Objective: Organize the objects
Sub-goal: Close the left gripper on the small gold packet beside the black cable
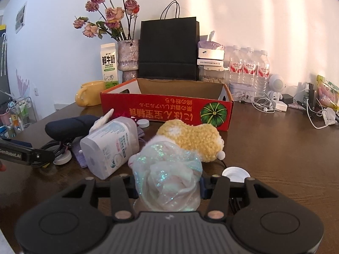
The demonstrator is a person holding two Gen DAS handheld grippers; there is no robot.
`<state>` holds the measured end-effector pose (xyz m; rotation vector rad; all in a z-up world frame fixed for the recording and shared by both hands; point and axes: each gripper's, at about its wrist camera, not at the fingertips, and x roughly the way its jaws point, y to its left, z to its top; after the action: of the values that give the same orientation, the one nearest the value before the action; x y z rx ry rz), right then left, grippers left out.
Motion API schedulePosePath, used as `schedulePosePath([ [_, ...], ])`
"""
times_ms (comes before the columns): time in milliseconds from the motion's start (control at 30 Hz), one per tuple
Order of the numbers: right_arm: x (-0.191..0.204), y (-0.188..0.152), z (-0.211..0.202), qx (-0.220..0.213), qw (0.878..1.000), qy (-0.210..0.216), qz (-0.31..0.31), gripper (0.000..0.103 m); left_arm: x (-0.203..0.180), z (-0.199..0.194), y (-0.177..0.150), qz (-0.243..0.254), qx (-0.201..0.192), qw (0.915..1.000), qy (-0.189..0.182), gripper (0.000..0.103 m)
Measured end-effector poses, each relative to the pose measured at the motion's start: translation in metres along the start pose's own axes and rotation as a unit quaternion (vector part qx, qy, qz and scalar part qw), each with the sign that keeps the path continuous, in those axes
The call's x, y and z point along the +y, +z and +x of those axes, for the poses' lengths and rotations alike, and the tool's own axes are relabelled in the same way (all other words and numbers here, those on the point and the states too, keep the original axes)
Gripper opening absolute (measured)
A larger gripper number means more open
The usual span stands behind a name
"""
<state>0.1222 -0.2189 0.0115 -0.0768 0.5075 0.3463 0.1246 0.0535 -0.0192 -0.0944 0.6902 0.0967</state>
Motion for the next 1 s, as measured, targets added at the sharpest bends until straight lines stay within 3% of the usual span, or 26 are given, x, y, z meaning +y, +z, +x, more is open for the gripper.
schedulePosePath([
  [300,0.001,0.000,0.006,-0.005,1.000,0.001,0.005,0.047,-0.001,0.015,-0.001,0.012,0.017,0.9998,-0.006,0.103],
  [867,0.000,-0.003,0.004,-0.001,1.000,-0.001,0.007,0.047,0.004,-0.004,0.007,0.002,-0.017,0.9998,0.003,0.103],
  [900,0.000,-0.003,0.004,-0.001,1.000,-0.001,0.007,0.047,0.005,-0.007,0.006,0.001,-0.021,0.9998,0.006,0.101],
  [1000,0.001,-0.004,0.004,0.000,1.000,0.000,0.007,0.047,0.007,-0.013,0.006,0.005,-0.027,0.9996,-0.001,0.078],
])
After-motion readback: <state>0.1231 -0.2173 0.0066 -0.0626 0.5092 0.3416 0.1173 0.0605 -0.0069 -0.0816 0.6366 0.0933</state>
